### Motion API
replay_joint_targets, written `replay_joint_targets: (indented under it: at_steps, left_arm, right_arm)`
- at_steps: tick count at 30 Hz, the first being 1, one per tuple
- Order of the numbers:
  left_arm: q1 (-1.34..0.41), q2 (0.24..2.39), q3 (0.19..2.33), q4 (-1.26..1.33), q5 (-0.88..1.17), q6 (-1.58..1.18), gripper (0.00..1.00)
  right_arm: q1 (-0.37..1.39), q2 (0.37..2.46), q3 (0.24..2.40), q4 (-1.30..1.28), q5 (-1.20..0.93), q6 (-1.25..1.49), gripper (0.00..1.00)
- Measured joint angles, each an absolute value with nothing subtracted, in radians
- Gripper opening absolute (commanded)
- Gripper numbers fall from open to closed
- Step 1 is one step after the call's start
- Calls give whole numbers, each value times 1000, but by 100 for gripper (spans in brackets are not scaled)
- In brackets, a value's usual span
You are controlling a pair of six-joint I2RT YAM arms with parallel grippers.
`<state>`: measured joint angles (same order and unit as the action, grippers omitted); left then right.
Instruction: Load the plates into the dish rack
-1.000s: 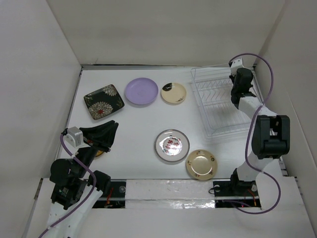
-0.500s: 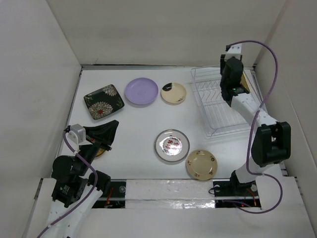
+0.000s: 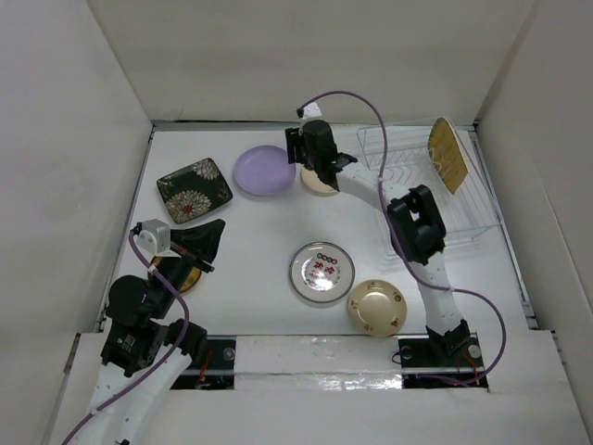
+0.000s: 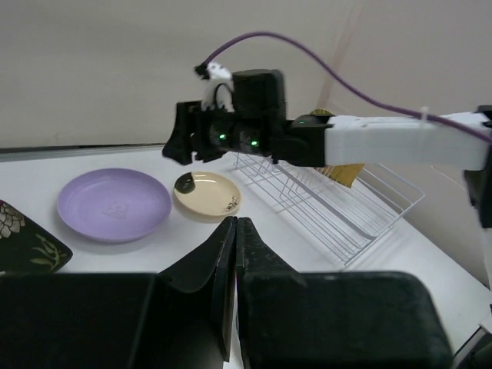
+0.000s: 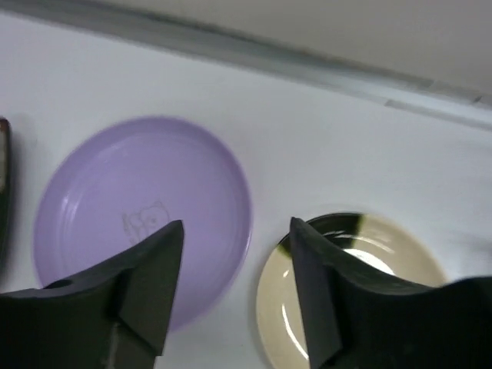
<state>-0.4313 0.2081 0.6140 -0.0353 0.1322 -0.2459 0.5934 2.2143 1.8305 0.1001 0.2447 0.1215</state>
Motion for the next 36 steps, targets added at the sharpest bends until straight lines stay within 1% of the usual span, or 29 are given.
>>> replay_joint_targets:
  at_steps: [1,7,10,15,17,18,19,21,24,25,27,28,30,31,32,36]
  left_arm:
    - [-431,213,614,-35,129,-245,0]
    - [-431,240,614,-46,122,-242,0]
    - [-431,247,614,-53,118,-241,0]
    - [-420,249,614,-54,120,-241,0]
    - [-410,249,614,-53,120,-241,0]
    - [-408,249,614,-54,120,-241,0]
    - [-405,249,614,-54,120,-240,0]
    - [-404,247,614,-53,120,-240,1]
    - [-404,239,614,-53,120,-240,1]
    - [-404,237,614,-53,120,-240,1]
    - [-404,231,614,-53,120,-240,2]
    - [-404,230,614,-52,120,-240,2]
    - [-404,229,614,-52,121,-240,2]
    - [-404,228,614,-52,121,-240,2]
    - [-404,227,614,-52,122,-240,2]
    - [-404,220,614,-52,123,-240,2]
  right_arm:
    - [592,2276,1900,54,225,133,71]
    - [560,2621,2371,-159,71,210,71]
    - [532,2673,2429,-213,-16,260,68]
    - [492,2680,2432,-255,-109,319,65]
    - [484,2680,2432,-267,-140,333,61]
    - [482,2681,2434,-278,-155,340,58]
    - [482,2682,2438,-289,-169,345,50]
    - [484,2685,2443,-306,-194,355,49]
    - [490,2687,2443,-322,-225,363,43]
    - [492,2687,2443,-327,-230,363,38]
    - [492,2689,2443,-335,-243,369,31]
    - [494,2690,2443,-337,-248,371,19]
    - [495,2690,2440,-337,-252,375,11]
    - [496,2690,2437,-328,-250,379,2]
    - [498,2690,2422,-309,-250,382,0]
    - [511,2654,2304,-217,-245,417,0]
